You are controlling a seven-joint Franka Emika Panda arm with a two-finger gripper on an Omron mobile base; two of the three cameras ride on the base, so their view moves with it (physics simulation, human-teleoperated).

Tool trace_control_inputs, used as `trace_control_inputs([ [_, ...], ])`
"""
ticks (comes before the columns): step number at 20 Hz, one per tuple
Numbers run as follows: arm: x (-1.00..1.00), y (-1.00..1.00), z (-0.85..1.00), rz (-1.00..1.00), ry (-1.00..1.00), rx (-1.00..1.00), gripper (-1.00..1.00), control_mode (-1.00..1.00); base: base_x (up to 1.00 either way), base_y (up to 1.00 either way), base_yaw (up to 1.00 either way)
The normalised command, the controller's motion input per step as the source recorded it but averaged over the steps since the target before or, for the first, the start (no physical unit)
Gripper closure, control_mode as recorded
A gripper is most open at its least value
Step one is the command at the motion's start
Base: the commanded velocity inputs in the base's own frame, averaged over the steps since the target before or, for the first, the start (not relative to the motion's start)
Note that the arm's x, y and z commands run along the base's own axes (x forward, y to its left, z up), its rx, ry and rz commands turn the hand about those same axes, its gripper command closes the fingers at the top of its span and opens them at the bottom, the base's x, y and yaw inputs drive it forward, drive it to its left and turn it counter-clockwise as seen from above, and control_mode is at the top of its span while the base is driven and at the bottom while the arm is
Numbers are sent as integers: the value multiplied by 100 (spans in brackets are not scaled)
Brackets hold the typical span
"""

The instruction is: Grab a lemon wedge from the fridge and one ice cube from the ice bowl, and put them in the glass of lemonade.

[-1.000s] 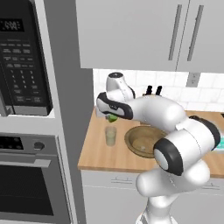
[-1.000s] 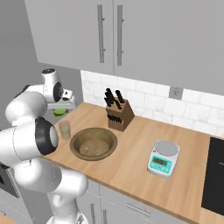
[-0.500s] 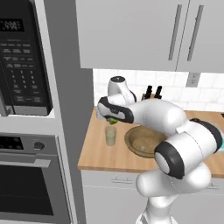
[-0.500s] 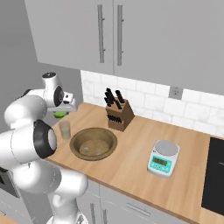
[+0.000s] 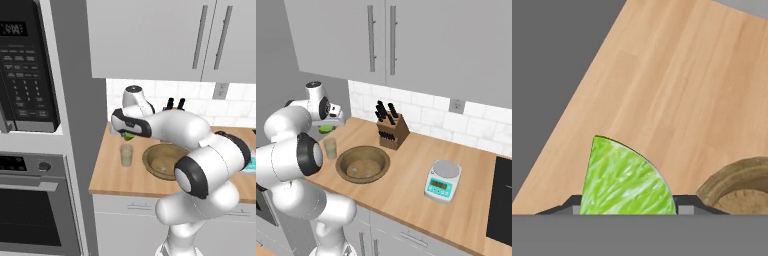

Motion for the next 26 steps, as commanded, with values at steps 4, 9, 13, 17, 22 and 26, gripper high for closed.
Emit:
trace_control_inputs([
  [4, 10, 0, 0, 0, 0, 0, 100, -100, 0, 0, 0],
  [9, 0, 0, -7, 0, 0, 0, 100, -100, 0, 0, 0],
  [13, 0, 0, -13, 0, 0, 0, 100, -100, 0, 0, 0],
  [17, 0, 0, -16, 0, 0, 0, 100, -100, 0, 0, 0],
  [22, 0, 0, -3, 0, 0, 0, 100, -100, 0, 0, 0],
  [26, 0, 0, 0, 0, 0, 0, -100, -100, 0, 0, 0],
])
